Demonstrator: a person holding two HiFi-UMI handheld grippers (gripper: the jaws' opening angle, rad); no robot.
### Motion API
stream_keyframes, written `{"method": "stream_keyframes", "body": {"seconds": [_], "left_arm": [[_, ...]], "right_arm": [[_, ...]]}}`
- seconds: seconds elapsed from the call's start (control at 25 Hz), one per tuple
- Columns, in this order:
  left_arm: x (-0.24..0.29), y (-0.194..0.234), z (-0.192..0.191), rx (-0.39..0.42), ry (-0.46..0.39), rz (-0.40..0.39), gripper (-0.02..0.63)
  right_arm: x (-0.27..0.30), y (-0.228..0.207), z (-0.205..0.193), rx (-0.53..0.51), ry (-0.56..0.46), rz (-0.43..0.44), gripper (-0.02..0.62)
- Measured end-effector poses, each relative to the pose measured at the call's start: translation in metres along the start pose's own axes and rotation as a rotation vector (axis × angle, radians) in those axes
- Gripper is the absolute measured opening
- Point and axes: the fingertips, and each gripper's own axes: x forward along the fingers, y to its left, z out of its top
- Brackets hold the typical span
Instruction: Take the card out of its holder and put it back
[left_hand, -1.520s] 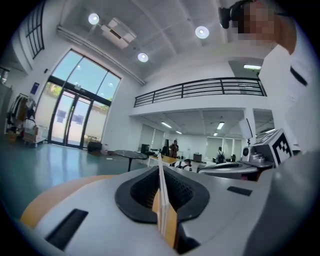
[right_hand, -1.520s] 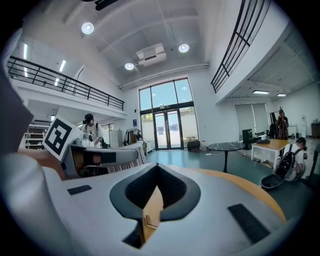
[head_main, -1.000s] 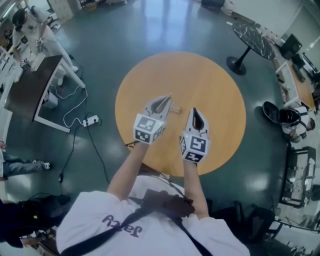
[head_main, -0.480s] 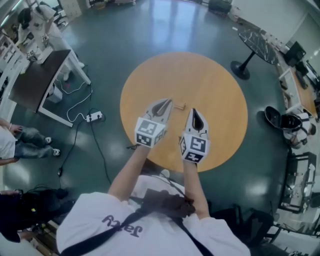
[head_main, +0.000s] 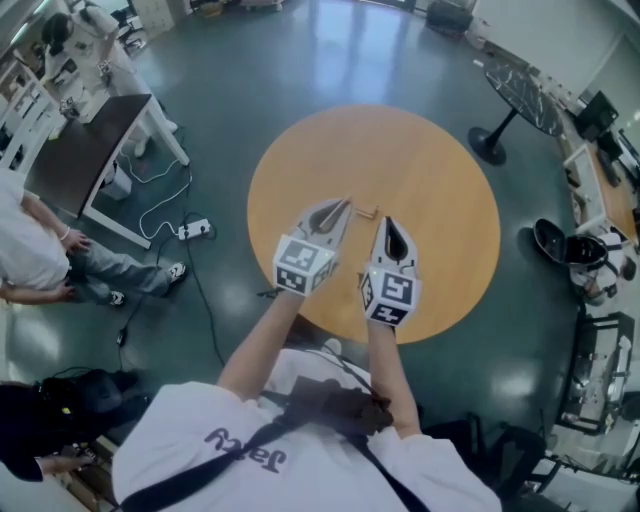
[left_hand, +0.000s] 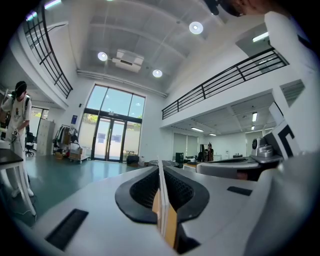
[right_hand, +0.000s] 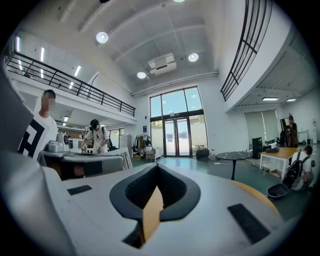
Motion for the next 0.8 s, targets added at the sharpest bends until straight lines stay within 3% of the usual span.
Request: {"method": "stream_keyframes", "body": {"seconds": [0.8], "left_arm": [[0.005, 0.038, -0.003, 0.011, 0.027, -0.015, 0.028]], "right_arm": [[0.040, 0.012, -0.015, 0.077, 0.015, 0.036, 0.014]]}}
